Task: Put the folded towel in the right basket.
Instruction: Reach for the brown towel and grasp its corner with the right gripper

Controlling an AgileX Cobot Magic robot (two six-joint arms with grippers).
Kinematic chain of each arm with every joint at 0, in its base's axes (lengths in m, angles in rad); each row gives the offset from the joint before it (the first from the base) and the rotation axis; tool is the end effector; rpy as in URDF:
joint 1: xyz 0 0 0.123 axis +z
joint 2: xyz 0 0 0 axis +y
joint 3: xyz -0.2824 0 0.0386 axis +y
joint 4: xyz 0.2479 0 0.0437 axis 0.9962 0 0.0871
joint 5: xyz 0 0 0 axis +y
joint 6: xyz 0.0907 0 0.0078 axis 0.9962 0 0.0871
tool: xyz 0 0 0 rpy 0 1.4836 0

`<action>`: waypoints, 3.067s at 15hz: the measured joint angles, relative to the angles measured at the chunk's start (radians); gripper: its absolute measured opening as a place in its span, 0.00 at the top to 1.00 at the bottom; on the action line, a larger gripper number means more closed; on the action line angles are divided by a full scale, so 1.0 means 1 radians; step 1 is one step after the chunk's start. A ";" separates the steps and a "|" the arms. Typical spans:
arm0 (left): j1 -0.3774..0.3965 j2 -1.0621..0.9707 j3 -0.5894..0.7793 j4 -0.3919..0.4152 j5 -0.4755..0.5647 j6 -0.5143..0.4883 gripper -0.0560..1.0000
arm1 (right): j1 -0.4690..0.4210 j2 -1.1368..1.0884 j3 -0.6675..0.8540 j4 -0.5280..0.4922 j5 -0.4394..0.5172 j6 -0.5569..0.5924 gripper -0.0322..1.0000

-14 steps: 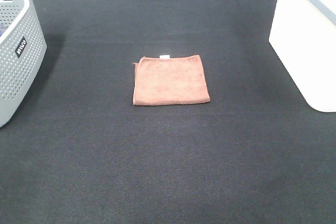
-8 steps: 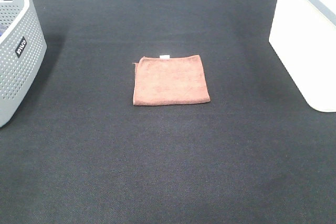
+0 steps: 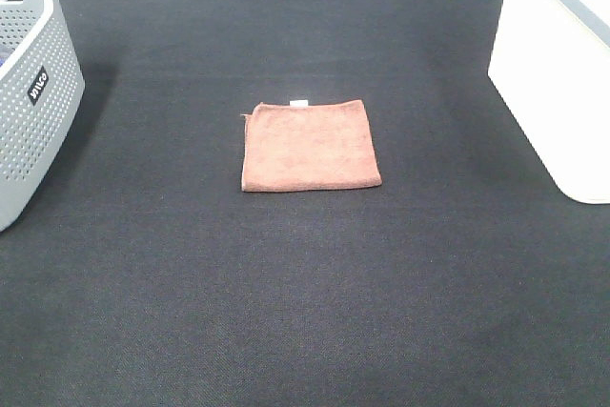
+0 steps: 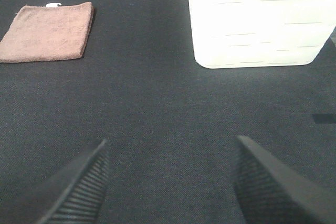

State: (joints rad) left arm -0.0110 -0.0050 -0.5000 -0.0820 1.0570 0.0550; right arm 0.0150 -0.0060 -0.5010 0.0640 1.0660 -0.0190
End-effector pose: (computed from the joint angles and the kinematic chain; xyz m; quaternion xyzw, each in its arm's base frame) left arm -0.0057 -0.0064 0.2777 0.0297 0.8497 -0.0294 0.5256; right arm -0.0063 0.0050 0.2771 -0.0159 0.8522 0.0309 0.5221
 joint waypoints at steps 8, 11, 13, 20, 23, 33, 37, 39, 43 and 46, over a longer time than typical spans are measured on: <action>0.000 0.000 0.000 0.000 0.000 0.000 0.12 | 0.000 0.000 0.000 0.000 0.000 0.000 0.36; 0.000 0.000 0.000 0.000 0.000 0.000 0.12 | 0.000 0.000 0.000 0.000 0.000 0.000 0.36; 0.000 0.000 0.000 0.000 0.000 0.000 0.12 | 0.000 0.000 0.000 0.000 0.000 0.000 0.36; 0.000 0.000 0.000 0.000 0.000 0.000 0.12 | 0.000 0.000 0.000 0.000 0.000 0.000 0.36; 0.000 0.000 0.000 0.000 0.000 0.000 0.12 | 0.000 0.000 0.000 0.000 0.000 0.000 0.36; 0.000 0.000 0.000 0.000 0.000 0.000 0.12 | 0.000 0.000 0.000 0.000 0.000 0.000 0.36; 0.000 0.000 0.000 0.000 0.000 0.000 0.12 | 0.000 0.000 0.000 0.000 0.000 0.000 0.36; 0.000 0.000 0.000 0.000 0.000 0.000 0.12 | 0.000 0.000 0.000 0.000 0.000 0.000 0.36; 0.000 0.000 0.000 0.000 0.000 0.000 0.12 | 0.000 0.212 -0.040 0.058 -0.174 0.000 0.36; 0.000 0.000 0.000 0.000 0.000 0.000 0.12 | 0.000 0.514 -0.125 0.127 -0.264 -0.026 0.36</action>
State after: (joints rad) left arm -0.0110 -0.0050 -0.5000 -0.0820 1.0570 0.0550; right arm 0.0150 0.5080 -0.6260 0.1910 0.8020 -0.0450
